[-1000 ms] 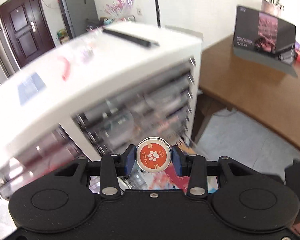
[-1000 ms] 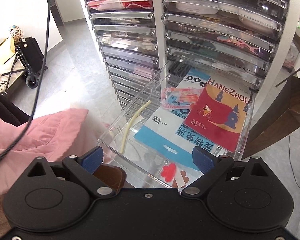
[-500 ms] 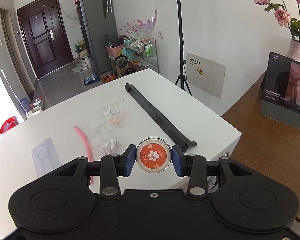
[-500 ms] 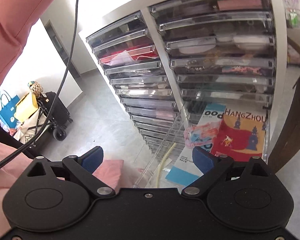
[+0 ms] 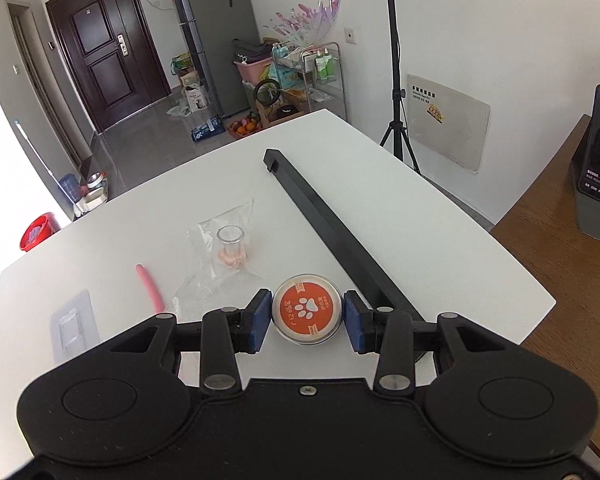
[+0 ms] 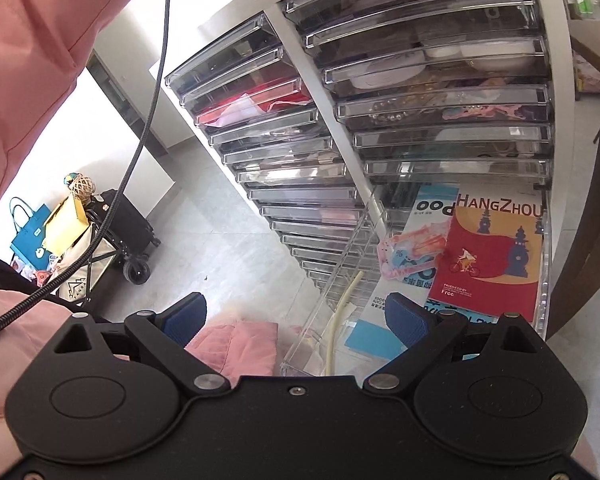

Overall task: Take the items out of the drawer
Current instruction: 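Lower the orange tin onto the cabinet top and open the left gripper, then move the left gripper back down into the open drawer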

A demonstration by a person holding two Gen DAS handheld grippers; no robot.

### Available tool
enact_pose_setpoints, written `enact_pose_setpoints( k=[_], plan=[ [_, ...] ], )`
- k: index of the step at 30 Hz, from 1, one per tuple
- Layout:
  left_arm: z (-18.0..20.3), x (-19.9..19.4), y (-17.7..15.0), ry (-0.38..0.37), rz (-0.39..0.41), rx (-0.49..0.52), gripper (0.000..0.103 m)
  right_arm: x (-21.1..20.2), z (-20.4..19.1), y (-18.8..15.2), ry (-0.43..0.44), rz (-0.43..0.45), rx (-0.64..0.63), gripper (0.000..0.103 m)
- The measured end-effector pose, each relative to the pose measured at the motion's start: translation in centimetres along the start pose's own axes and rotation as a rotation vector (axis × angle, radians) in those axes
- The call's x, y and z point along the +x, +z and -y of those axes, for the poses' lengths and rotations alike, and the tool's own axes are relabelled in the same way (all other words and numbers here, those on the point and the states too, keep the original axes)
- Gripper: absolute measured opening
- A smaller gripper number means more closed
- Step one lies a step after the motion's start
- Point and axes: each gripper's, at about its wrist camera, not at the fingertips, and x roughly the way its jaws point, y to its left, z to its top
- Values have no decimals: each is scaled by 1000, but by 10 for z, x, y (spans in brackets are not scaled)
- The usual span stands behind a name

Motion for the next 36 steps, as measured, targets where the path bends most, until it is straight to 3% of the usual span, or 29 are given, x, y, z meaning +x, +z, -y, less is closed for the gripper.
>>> enact_pose_setpoints(
  k=[6,14,18,22,26,30,36],
  plan=[
    [0,-11,-6,5,22,-11,42,2,-1,-1,7,-16,-6,98],
    [-1,-53,-7,40,171,-35,67,2,-3,-2,2,-15,-20,98],
    [-2,-89,-26,43,262,-20,87,3,-5,-1,-6,-19,-33,98],
    [8,-119,-67,28,308,39,101,6,-7,-3,-23,-29,-58,98],
    [17,-139,-120,-17,324,60,103,10,-12,-5,-71,-40,-112,102],
    [22,-138,-179,-53,278,49,103,13,-14,-10,-135,-52,-167,103],
    [11,-117,-258,-17,170,-21,103,13,-21,-17,-225,-76,-220,103]
  ],
)
